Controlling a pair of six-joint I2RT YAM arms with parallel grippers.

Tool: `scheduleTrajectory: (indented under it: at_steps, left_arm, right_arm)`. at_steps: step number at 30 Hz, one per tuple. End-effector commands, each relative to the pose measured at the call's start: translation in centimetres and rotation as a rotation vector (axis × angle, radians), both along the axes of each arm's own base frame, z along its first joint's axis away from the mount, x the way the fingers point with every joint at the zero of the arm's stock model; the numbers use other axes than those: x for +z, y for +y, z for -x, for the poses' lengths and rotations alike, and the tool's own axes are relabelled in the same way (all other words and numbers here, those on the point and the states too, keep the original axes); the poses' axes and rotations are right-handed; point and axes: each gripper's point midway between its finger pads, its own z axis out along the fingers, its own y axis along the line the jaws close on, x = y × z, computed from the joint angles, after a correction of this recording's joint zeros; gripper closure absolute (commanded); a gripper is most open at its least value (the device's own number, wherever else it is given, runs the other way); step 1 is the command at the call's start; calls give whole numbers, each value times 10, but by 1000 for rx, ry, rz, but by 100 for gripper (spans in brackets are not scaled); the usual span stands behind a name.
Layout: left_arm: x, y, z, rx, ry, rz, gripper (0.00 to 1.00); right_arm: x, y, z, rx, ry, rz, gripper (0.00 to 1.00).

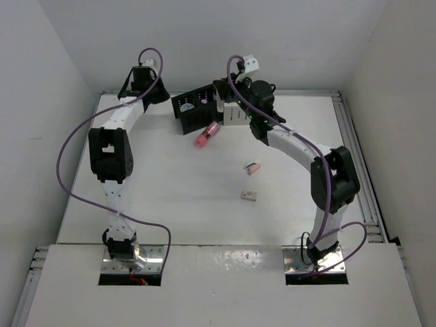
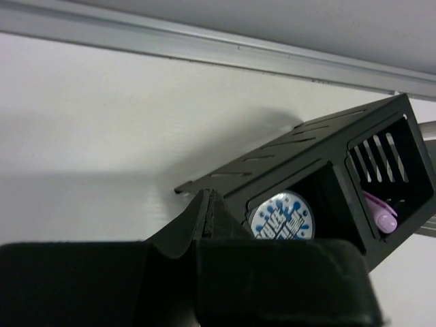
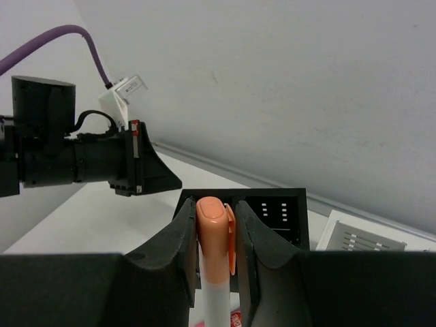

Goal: Sort the stationery into containers
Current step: Move the container

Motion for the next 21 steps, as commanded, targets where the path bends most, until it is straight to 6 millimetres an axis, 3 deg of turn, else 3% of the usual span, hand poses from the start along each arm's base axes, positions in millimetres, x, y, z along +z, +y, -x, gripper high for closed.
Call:
scheduleTrajectory:
  at_steps: [1,8,12,17,21]
  left_arm:
    - [11,-16,-17,-45,-72,26,100]
    - [11,-22,-32,-76,-113,45,100]
    - [27,-3,-34,-14,-163,54,100]
    - [52,29,-11,128,-177,32,100]
    - [60,31,15,148,-151,-33,100]
  right_arm:
    - [50,-5,-5,-18,-88,-125,100]
    - [38,-15,-26,-46,-84,-157,100]
    - [35,-18,-31,-53,-84,-161,100]
    - [32,-22,-32,-56,-91,-152,100]
    - [32,-22,-32,-57,-98,-151,100]
